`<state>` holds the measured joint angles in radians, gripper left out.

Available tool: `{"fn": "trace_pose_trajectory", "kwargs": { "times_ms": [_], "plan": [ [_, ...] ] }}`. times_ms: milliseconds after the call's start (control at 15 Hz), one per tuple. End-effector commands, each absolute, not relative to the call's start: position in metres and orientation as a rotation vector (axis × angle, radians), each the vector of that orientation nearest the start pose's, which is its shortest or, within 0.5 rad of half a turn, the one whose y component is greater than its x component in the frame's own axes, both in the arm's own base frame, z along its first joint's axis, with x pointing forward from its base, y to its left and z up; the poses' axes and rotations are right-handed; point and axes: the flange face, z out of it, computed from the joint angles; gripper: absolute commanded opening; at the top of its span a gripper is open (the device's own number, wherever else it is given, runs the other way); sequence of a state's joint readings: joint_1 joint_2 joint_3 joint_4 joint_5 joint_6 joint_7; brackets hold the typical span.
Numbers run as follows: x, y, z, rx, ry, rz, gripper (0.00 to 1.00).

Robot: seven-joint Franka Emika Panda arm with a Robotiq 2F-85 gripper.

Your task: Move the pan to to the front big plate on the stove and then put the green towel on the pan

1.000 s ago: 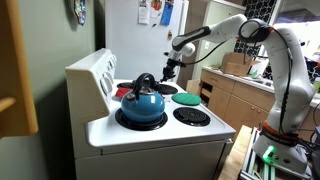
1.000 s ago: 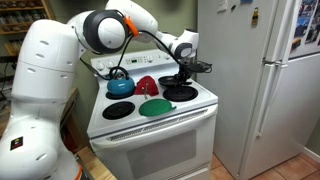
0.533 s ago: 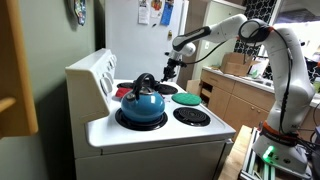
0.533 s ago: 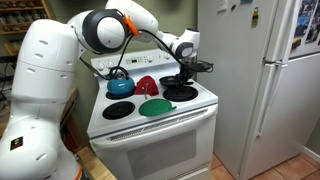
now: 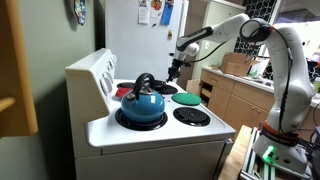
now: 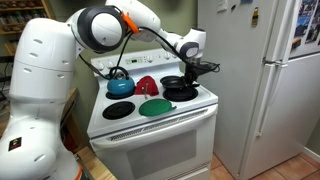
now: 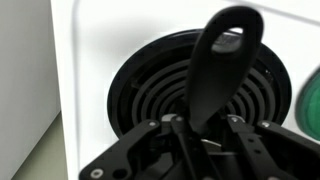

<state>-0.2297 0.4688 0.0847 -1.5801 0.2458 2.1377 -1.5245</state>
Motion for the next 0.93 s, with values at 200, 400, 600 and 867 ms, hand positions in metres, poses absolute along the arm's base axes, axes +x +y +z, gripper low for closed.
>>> {"fn": "trace_pose_trajectory", "kwargs": {
  "times_ms": [200, 400, 600, 867],
  "plan": [
    [0.655, -0.124, 0.384, -2.425, -1.835, -0.309, 0.07],
    [0.646, -0.137, 0.381, -2.427, -1.852, -0.274, 0.07],
    [0.639, -0.145, 0.379, -2.422, -1.882, -0.257, 0.07],
    [0.634, -0.150, 0.374, -2.413, -1.903, -0.240, 0.07]
  ]
}}
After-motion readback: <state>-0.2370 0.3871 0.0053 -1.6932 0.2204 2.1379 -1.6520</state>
